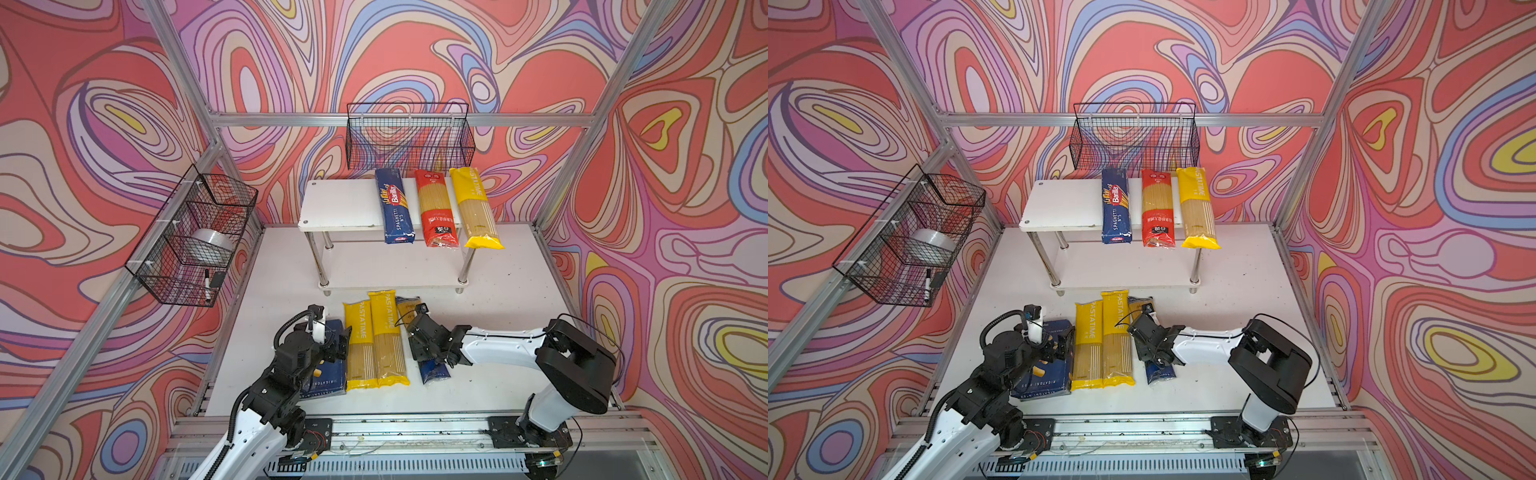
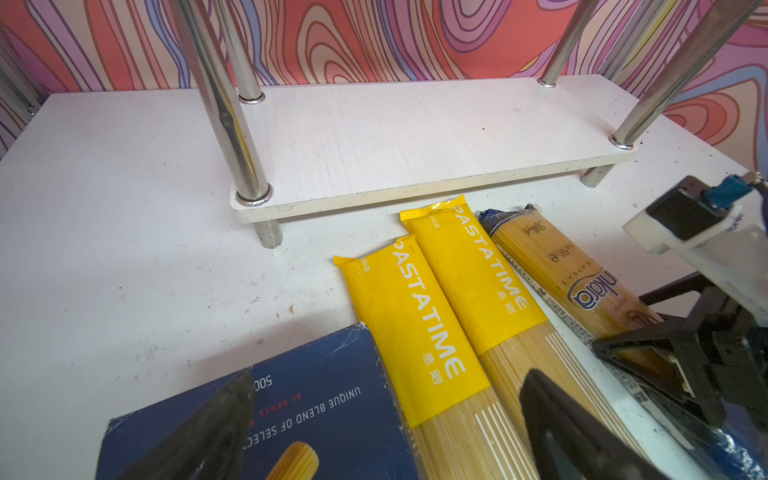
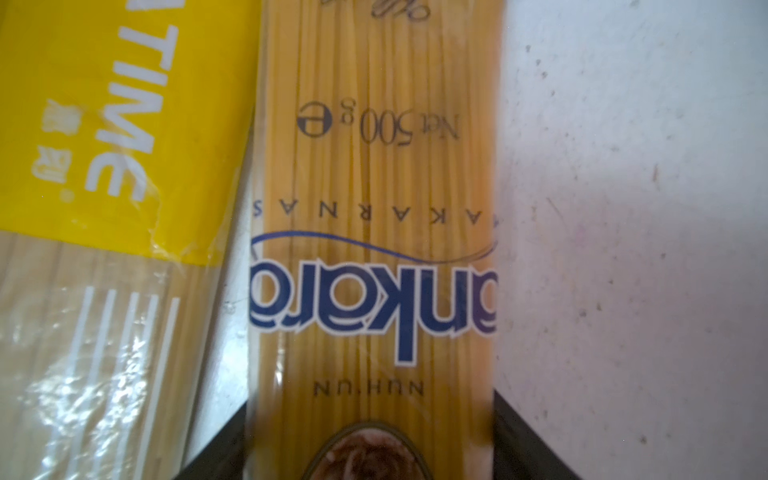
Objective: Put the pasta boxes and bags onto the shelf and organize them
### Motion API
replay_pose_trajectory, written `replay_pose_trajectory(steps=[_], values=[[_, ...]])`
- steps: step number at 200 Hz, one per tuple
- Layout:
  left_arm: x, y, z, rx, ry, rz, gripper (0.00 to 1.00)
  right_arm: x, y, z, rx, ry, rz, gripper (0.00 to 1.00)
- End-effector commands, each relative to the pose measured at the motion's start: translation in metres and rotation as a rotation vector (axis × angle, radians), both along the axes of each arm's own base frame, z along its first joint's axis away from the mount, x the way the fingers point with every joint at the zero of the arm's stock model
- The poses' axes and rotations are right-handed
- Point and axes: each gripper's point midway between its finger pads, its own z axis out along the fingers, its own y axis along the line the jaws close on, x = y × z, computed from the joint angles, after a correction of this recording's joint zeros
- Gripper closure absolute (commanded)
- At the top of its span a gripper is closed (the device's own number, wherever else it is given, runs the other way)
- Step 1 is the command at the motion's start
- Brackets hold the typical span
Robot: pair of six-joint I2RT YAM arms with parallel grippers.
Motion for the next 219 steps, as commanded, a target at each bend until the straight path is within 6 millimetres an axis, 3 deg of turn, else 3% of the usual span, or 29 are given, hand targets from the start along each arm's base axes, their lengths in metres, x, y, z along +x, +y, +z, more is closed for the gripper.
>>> replay_pose_trajectory(steps=[1, 28, 52, 85, 159, 219], values=[[0.001, -0.002, 0.007, -0.005, -0.02, -0.007, 0.0, -0.028, -0.012, -0.014, -0.008, 0.119, 0.009, 0.32], [0.001, -0.002, 0.007, -0.002, -0.017, -0.005, 0.0, -0.027, -0.011, -0.003, 0.018, 0.096, 0.005, 0.41], [0.002, -0.001, 0.007, -0.002, -0.017, -0.003, 0.0, -0.025, -0.008, 0.001, 0.035, 0.091, 0.006, 0.58], [0.002, -0.002, 0.007, -0.003, -0.015, -0.007, 0.0, -0.024, -0.004, 0.006, 0.052, 0.086, 0.007, 0.69], [-0.001, 0.0, 0.007, -0.022, -0.019, 0.001, 0.0, -0.015, 0.004, 0.049, 0.141, 0.017, -0.009, 0.87], [-0.017, -0.022, 0.011, -0.134, -0.034, -0.127, 0.0, -0.007, 0.014, 0.086, 0.192, -0.035, 0.0, 1.0]])
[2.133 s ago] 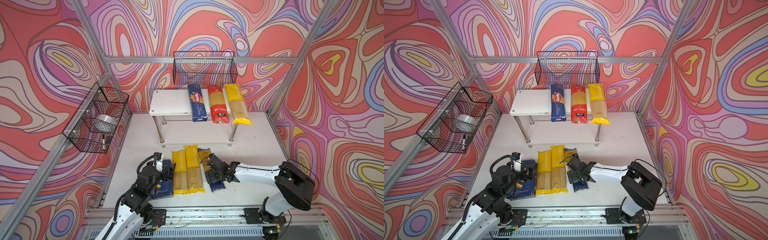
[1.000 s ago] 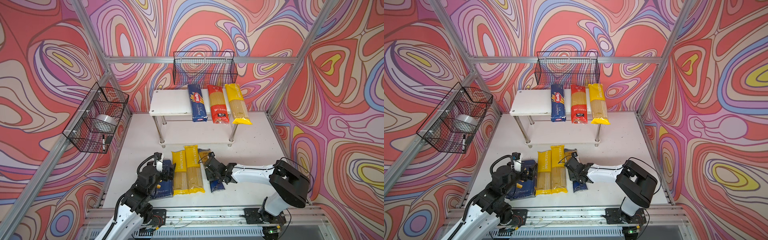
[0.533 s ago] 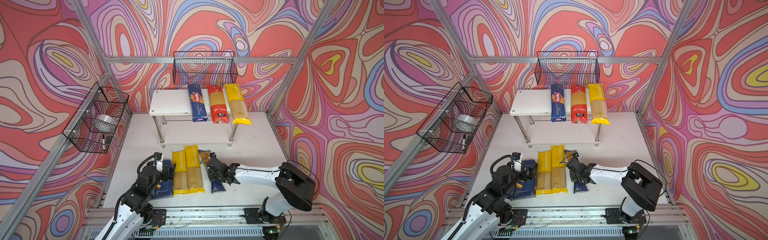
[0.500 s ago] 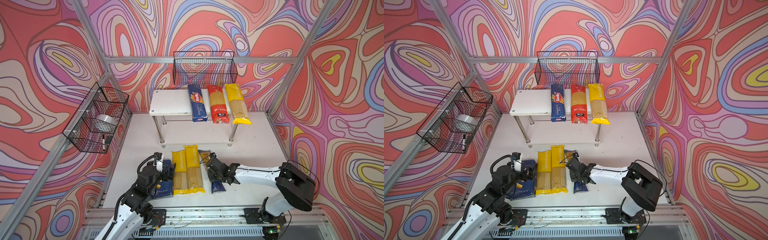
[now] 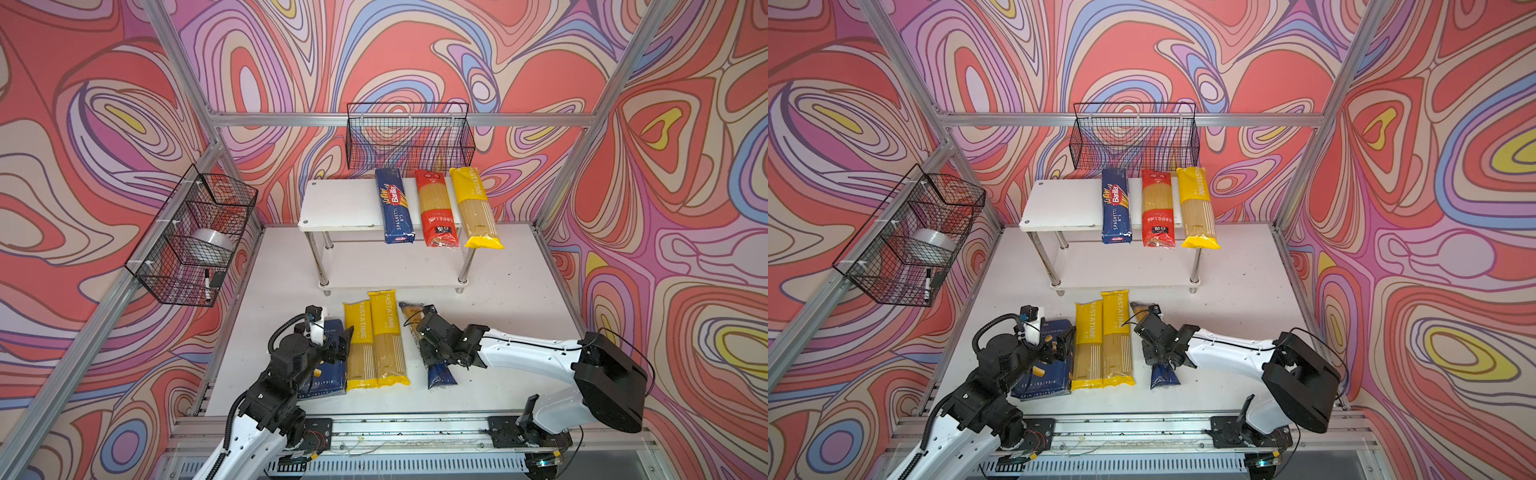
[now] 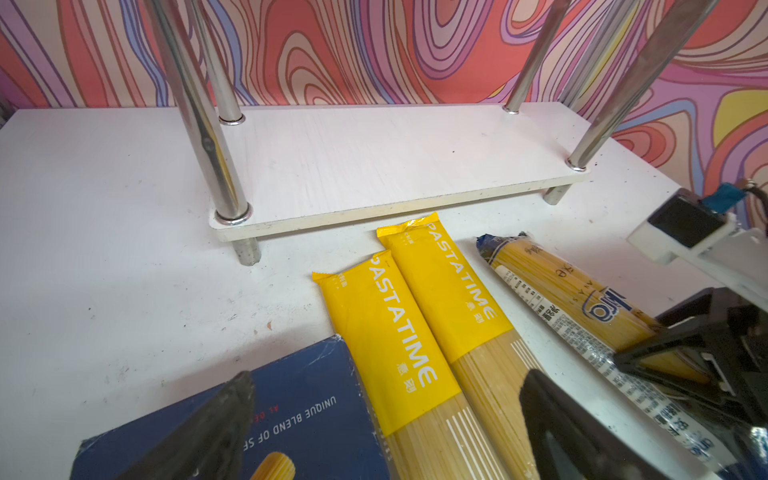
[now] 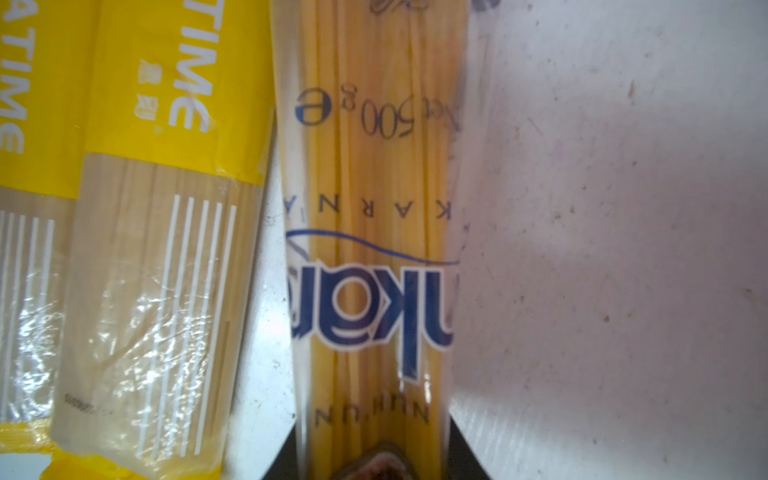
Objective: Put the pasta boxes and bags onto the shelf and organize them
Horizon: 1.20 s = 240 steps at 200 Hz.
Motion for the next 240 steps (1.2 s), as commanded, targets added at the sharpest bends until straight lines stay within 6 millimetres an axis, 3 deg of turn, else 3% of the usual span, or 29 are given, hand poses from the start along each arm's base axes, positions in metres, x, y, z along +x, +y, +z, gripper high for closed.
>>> replay_pose_trajectory(steps=[1, 21, 97, 163, 206, 240], values=[[-0.009, -0.012, -0.006, -0.052, 0.016, -0.074, 0.0, 0.019, 0.021, 0.05, 0.116, -0.113, -0.013, 1.0], [-0.011, -0.013, -0.016, -0.065, 0.023, -0.076, 0.0, 0.018, 0.019, 0.061, 0.131, -0.12, -0.024, 1.0], [-0.011, -0.015, -0.019, -0.076, 0.017, -0.084, 0.0, 0.012, 0.027, 0.114, 0.209, -0.185, 0.004, 1.0], [-0.004, 0.015, -0.02, -0.068, 0.021, 0.093, 0.0, -0.018, 0.057, 0.16, 0.25, -0.265, 0.052, 1.0], [-0.005, 0.025, -0.019, -0.072, 0.002, 0.148, 0.0, -0.041, 0.077, 0.178, 0.207, -0.308, 0.093, 1.0], [-0.005, 0.028, -0.015, -0.084, -0.01, 0.163, 0.0, -0.054, 0.096, 0.212, 0.213, -0.377, 0.114, 1.0]])
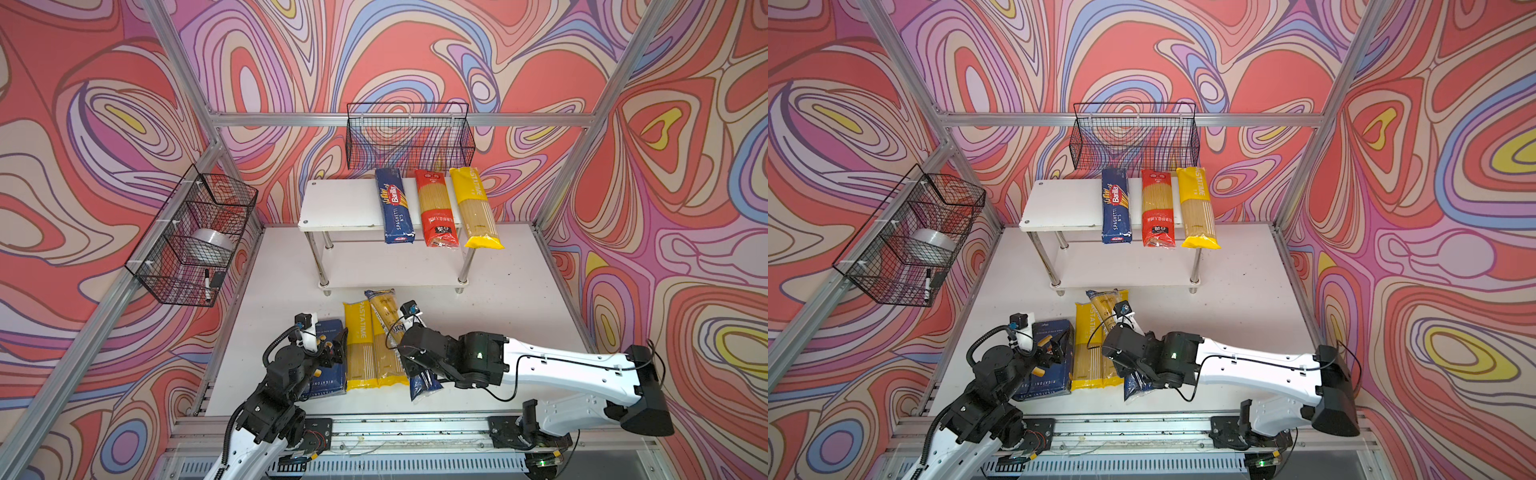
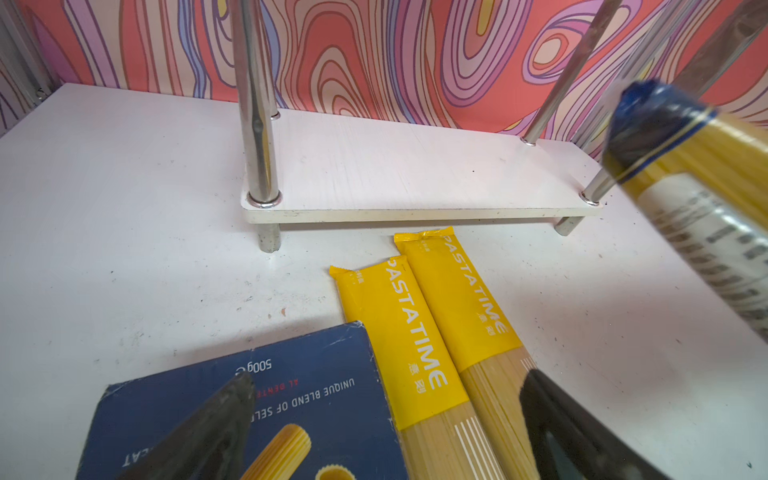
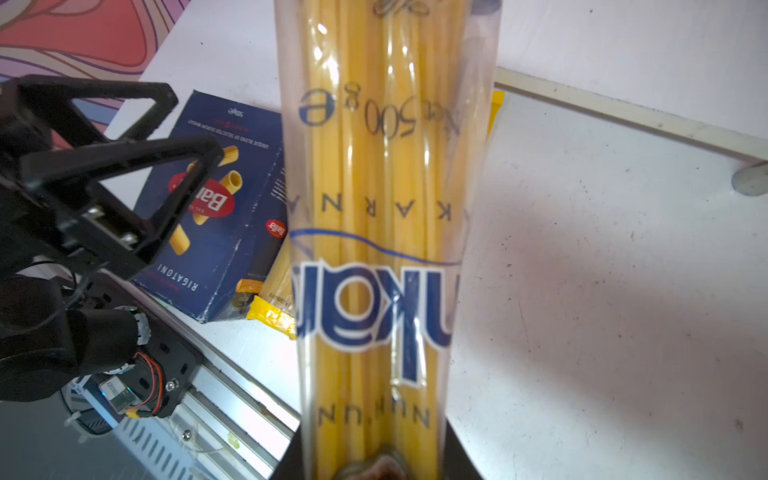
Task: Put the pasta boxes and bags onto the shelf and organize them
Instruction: 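Lift the Ankara bag upright with the right gripper and carry it toward the shelf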
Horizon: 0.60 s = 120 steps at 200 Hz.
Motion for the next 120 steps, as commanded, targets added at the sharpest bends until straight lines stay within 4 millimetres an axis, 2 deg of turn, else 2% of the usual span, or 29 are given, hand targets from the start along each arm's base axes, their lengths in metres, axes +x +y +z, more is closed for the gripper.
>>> replay_pose_trajectory(steps=[1, 11, 14, 56, 76, 100, 103, 120], values=[[0.0, 0.008, -0.003, -0.01, 0.005, 0.044, 0.0, 0.008, 0.015, 0.056, 0.107, -0.122, -0.056, 1.0], [0.0, 0.009, -0.002, -0.016, 0.002, 0.049, 0.0, 0.005, 0.021, 0.065, 0.112, -0.133, -0.049, 1.0], [-0.002, 0.009, -0.009, -0.007, 0.024, 0.049, 0.0, 0.005, 0.023, 0.067, 0.111, -0.137, -0.048, 1.0], [-0.003, 0.007, -0.008, -0.012, 0.02, 0.035, 0.0, 0.011, 0.039, 0.098, 0.111, -0.186, -0.064, 1.0], [-0.003, 0.003, -0.009, -0.013, 0.024, 0.009, 0.0, 0.015, 0.042, 0.117, 0.129, -0.211, -0.077, 1.0], [-0.004, -0.003, -0.013, -0.005, 0.046, -0.026, 0.0, 0.02, 0.047, 0.13, 0.12, -0.236, -0.086, 1.0], [-0.002, -0.005, -0.008, -0.015, 0.024, -0.028, 0.0, 0.02, 0.047, 0.131, 0.118, -0.239, -0.085, 1.0], [-0.002, -0.011, -0.008, -0.016, 0.027, -0.06, 0.0, 0.023, 0.052, 0.142, 0.112, -0.261, -0.087, 1.0]])
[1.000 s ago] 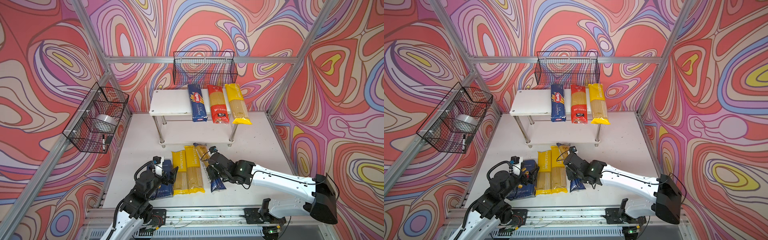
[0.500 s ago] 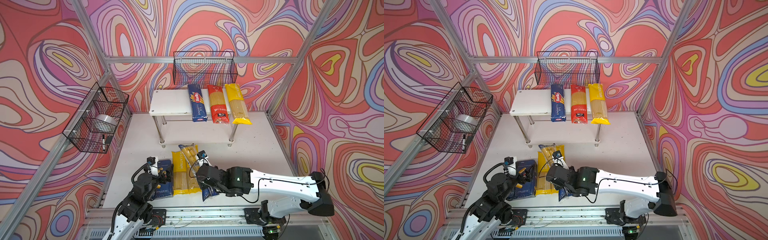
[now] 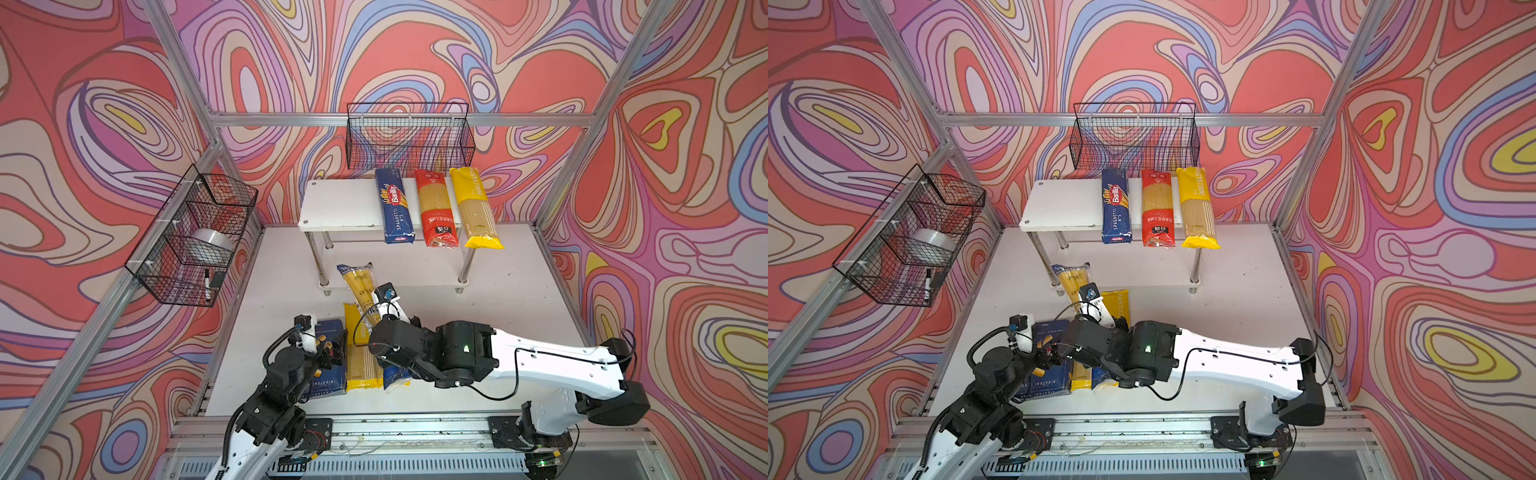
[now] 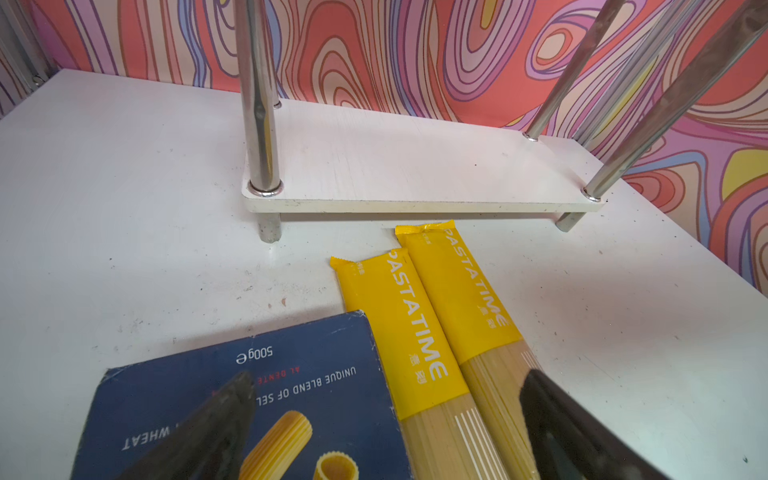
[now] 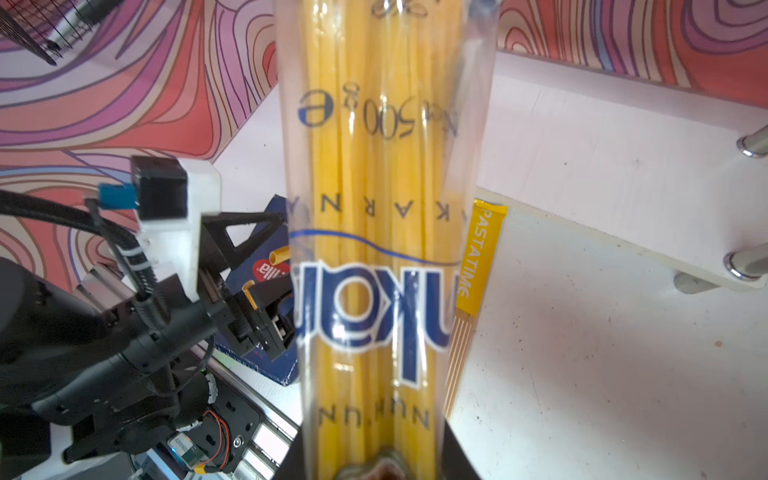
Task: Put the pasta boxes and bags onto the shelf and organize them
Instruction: 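Lift the Ankara bag upright with the right gripper and carry it toward the shelf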
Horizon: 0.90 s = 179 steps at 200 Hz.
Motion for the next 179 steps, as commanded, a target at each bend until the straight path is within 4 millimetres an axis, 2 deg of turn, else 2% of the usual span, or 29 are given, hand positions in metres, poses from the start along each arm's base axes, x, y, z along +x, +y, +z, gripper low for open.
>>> replay_pose_trajectory(steps=[1, 42, 95, 122, 179], values=[[0.001, -0.008, -0.001, -0.008, 0.0, -0.044, 0.0, 0.015, 0.002, 0.046, 0.071, -0.105, -0.055, 1.0], [0.002, -0.017, -0.003, -0.002, 0.015, -0.088, 0.0, 0.028, 0.003, 0.064, 0.067, -0.131, -0.078, 1.0], [0.001, -0.023, -0.003, -0.005, 0.016, -0.126, 0.0, 0.054, 0.014, 0.067, 0.063, -0.125, -0.078, 1.0], [0.002, -0.023, -0.003, -0.003, 0.018, -0.12, 0.0, 0.058, 0.018, 0.082, 0.078, -0.158, -0.07, 1.0], [0.001, -0.026, -0.004, -0.005, 0.023, -0.14, 0.0, 0.075, 0.012, 0.119, 0.114, -0.226, -0.078, 1.0]])
